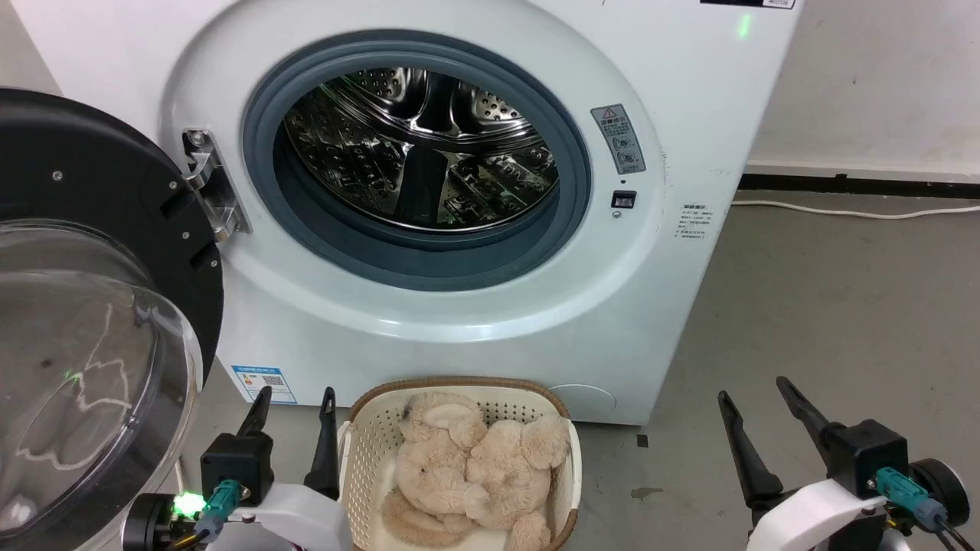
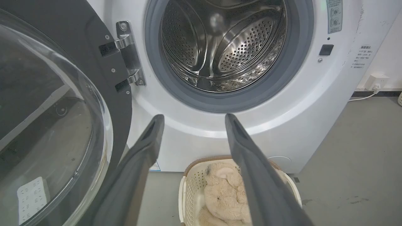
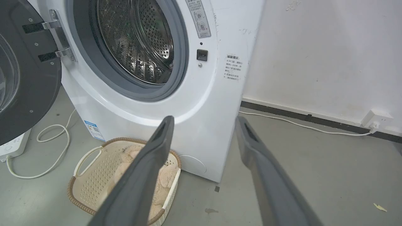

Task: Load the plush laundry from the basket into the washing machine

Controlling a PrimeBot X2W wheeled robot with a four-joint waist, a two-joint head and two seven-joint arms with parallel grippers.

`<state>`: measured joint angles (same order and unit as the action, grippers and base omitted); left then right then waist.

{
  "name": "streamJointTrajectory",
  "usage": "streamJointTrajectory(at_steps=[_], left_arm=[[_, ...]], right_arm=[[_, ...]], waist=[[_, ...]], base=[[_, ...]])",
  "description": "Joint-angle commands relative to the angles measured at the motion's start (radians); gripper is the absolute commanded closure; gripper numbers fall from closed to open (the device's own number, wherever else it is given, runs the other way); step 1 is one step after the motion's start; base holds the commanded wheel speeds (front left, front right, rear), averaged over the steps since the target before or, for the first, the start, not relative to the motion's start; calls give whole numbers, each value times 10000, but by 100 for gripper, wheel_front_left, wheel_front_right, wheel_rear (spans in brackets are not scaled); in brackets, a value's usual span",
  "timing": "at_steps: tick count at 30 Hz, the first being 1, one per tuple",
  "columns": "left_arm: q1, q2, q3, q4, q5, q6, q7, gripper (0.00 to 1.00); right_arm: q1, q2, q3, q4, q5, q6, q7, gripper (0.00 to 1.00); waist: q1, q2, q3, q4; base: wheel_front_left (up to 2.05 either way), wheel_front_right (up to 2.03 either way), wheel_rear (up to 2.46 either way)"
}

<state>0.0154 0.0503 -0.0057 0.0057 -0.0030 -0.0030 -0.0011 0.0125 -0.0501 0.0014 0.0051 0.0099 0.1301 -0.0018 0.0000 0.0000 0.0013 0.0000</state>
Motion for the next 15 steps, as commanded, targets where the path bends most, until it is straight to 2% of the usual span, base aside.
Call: streamJointTrajectory(at_steps=[1,15], left_arm=[[8,0,-83,-1,-18,13,-115,0],[-247,16,-465,501,-37,-26,-407,0]], right_arm=[[52,0,-71,-29,108,0,-107,0],[-69,0,-225,-298,231,1,-400,0]], waist=[[0,0,28,-1],[0,0,633,-218]], base=[[0,0,0],[0,0,0]])
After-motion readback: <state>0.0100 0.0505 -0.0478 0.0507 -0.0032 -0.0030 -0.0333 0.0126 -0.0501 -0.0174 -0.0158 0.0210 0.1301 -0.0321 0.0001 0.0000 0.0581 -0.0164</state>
